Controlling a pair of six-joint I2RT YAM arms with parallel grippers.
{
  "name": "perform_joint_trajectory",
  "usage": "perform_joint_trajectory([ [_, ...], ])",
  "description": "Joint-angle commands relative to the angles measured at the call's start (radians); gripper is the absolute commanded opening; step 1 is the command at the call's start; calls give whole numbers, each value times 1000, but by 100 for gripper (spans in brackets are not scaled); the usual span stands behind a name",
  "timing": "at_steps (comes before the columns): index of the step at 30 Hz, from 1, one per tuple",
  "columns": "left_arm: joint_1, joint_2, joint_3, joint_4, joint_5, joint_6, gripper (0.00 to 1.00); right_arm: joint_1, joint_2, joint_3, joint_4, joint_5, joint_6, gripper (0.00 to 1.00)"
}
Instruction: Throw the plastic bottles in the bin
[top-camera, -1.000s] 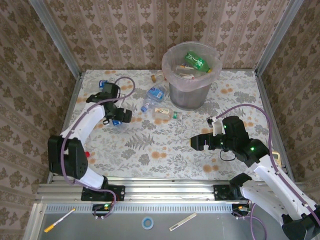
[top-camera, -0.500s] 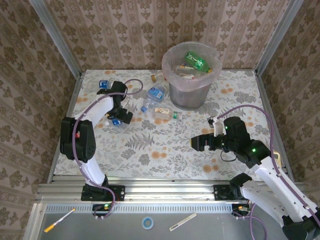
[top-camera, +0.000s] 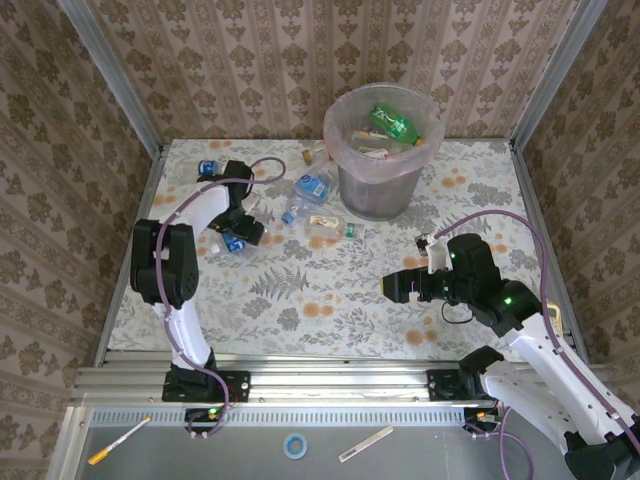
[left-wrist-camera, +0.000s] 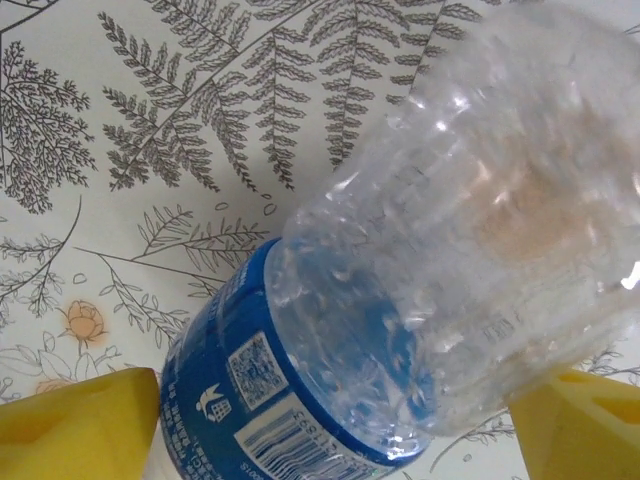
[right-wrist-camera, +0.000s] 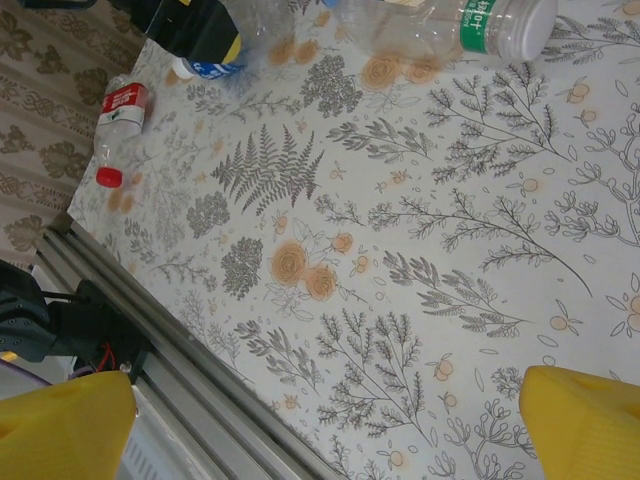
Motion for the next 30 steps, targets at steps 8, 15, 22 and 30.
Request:
perform_joint_trajectory([
  [8, 13, 54, -13, -1, 124, -21, 76, 8, -11, -3, -18, -16, -5, 100],
  [15, 13, 36, -46, 28, 138, -44, 71, 8, -13, -12, -13, -19, -8, 100],
  [22, 13, 2, -83, 76, 176, -76, 63, 8, -16, -14, -16, -20, -11, 100],
  [30, 19, -55, -138, 127, 216, -121, 53, 8, -19, -15, -18, -19, -11, 100],
])
